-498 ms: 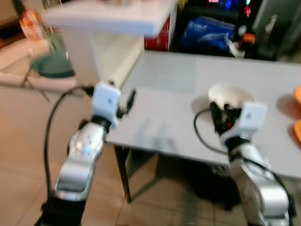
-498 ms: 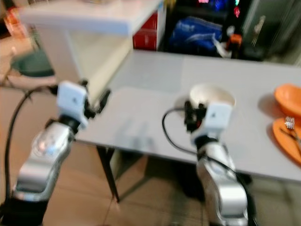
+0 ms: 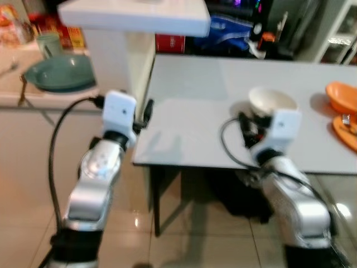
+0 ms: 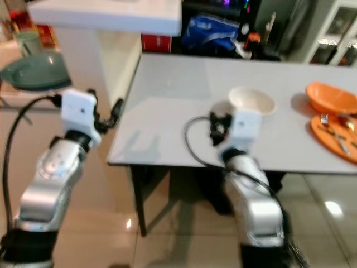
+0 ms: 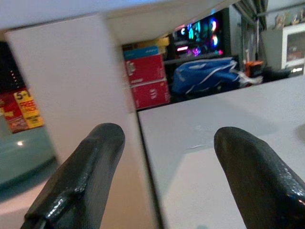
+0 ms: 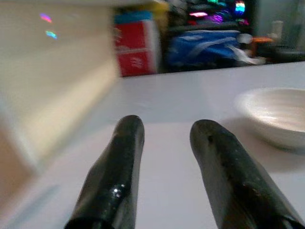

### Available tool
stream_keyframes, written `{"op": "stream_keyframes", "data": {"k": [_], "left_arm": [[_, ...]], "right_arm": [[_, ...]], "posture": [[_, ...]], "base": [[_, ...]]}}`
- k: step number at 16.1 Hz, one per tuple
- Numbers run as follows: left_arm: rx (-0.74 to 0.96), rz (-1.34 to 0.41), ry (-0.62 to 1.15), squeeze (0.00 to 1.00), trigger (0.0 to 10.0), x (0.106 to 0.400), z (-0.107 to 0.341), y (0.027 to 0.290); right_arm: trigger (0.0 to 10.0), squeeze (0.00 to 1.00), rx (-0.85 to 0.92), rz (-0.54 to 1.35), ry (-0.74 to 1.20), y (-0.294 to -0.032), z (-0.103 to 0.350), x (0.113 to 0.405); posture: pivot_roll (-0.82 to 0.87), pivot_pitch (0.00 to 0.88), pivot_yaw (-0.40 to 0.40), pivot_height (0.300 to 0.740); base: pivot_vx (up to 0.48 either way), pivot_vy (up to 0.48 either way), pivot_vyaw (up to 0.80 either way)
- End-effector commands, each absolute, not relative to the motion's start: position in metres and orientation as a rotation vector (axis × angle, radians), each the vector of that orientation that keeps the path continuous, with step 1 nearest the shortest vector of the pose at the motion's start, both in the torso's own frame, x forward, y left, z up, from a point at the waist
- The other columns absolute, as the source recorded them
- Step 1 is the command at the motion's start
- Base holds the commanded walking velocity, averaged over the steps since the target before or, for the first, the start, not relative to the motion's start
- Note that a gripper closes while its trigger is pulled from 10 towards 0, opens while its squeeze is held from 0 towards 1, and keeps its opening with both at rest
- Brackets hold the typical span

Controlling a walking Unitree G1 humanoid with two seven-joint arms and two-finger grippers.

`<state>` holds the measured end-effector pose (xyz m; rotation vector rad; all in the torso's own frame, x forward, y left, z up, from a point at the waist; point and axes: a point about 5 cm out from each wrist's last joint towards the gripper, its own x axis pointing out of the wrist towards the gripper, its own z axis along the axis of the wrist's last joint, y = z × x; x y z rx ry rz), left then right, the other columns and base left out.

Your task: Setting the table

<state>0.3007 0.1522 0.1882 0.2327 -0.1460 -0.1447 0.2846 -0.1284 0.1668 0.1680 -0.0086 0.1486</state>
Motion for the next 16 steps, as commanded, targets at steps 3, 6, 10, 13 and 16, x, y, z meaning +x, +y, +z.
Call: {"op": "stream_keyframes", "data": {"k": [3, 6, 10, 13, 16], "left_arm": [[0.234, -0.166, -0.151, 0.0, 10.0, 0.304, 0.189, 0.144], [0.237, -0.169, -0.16, 0.0, 10.0, 0.308, 0.191, 0.143], [0.241, -0.164, -0.163, 0.0, 10.0, 0.308, 0.192, 0.144], [0.24, -0.167, -0.167, 0.0, 10.0, 0.308, 0.191, 0.142], [0.241, -0.173, -0.169, 0.0, 10.0, 0.308, 0.191, 0.142]], "right_arm": [[10.0, 0.0, 0.147, 0.094, 0.006, -0.145, 0.162, 0.283], [10.0, 0.0, 0.147, 0.098, 0.005, -0.143, 0.162, 0.288], [10.0, 0.0, 0.103, 0.167, -0.017, -0.134, 0.166, 0.291], [10.0, 0.0, 0.106, 0.182, -0.019, -0.132, 0.165, 0.29], [10.0, 0.0, 0.098, 0.189, -0.011, -0.131, 0.163, 0.29]], "posture": [[0.11, 0.0, -0.029, 0.74], [0.12, 0.0, -0.027, 0.74], [0.12, 0.0, -0.029, 0.74], [0.12, 0.0, -0.03, 0.74], [0.12, 0.0, -0.028, 0.74]], "base": [[0.0, 0.48, -0.79], [0.0, 0.48, -0.79], [0.0, 0.48, -0.39], [0.0, 0.48, 0.0], [0.0, 0.48, 0.0]]}}
